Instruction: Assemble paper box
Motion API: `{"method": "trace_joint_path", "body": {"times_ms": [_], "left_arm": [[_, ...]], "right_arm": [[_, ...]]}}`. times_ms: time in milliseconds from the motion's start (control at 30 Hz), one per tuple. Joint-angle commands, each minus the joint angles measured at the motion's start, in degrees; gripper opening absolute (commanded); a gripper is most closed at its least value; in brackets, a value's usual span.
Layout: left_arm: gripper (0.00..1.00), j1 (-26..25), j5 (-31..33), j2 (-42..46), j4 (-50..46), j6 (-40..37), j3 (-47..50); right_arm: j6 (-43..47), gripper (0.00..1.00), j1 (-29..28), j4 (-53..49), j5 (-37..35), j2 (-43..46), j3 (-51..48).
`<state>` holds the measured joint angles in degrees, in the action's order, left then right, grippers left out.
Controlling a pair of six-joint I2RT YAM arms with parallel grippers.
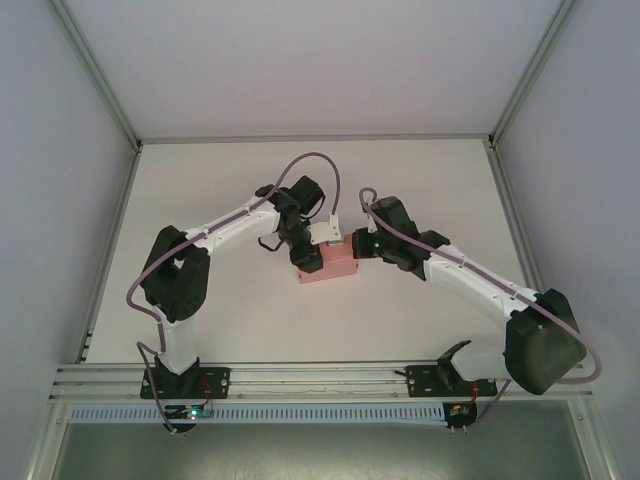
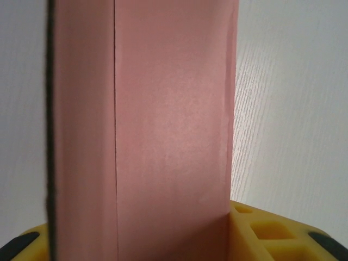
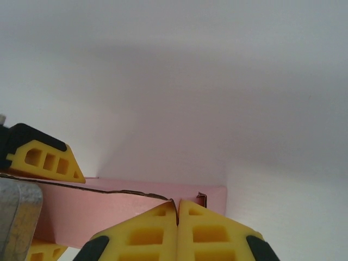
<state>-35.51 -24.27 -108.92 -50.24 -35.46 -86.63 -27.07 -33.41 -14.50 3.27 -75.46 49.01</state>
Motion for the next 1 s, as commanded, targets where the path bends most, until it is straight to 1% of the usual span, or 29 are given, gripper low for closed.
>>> {"method": "trace_joint_path", "body": {"times_ms": [0,167,300,333,400,500,633,833,867,900,967], "left_arm": [[0.47,-0.2,0.8,-1.8,2.3,0.6,0.8],[0.5,-0.2,1.2,-1.5,3.3,1.7,0.5],[0.56,-0.1,1.3,-0.9,4.6,2.4,0.8],[0.59,-0.2,1.5,-0.6,5.3,3.0,0.9],[0.61,-0.2,2.3,0.1,7.2,4.2,1.2],[0.64,-0.1,4.3,0.9,10.0,7.1,1.2],[0.69,-0.1,3.6,2.0,11.2,8.9,1.2],[0.78,-0.1,4.9,5.0,12.1,11.2,2.0],[0.81,-0.1,5.4,5.6,12.2,11.8,2.1],[1.0,-0.1,6.3,6.5,12.8,13.1,2.2],[1.0,-0.1,7.2,8.6,13.9,15.3,2.7]], "right_arm": [[3.3,0.0,-3.8,4.2,2.4,1.3,-2.6],[6.4,0.0,-4.5,9.8,-0.3,3.1,-8.8],[7.7,0.0,-4.9,16.1,-0.6,4.5,-14.3],[8.3,0.0,-5.2,17.2,-1.1,4.8,-15.3],[8.8,0.0,-5.9,18.6,-3.1,5.2,-16.8],[7.7,0.0,-6.6,19.9,-5.1,5.3,-18.0],[7.2,0.0,-8.5,22.1,-9.2,5.3,-19.7],[7.1,0.0,-9.8,20.9,-11.6,5.8,-19.0],[7.1,0.0,-10.0,20.6,-12.0,6.0,-18.7],[7.0,0.0,-10.0,20.1,-12.2,6.0,-18.4],[6.6,0.0,-10.3,19.3,-12.8,5.9,-17.7]]}}
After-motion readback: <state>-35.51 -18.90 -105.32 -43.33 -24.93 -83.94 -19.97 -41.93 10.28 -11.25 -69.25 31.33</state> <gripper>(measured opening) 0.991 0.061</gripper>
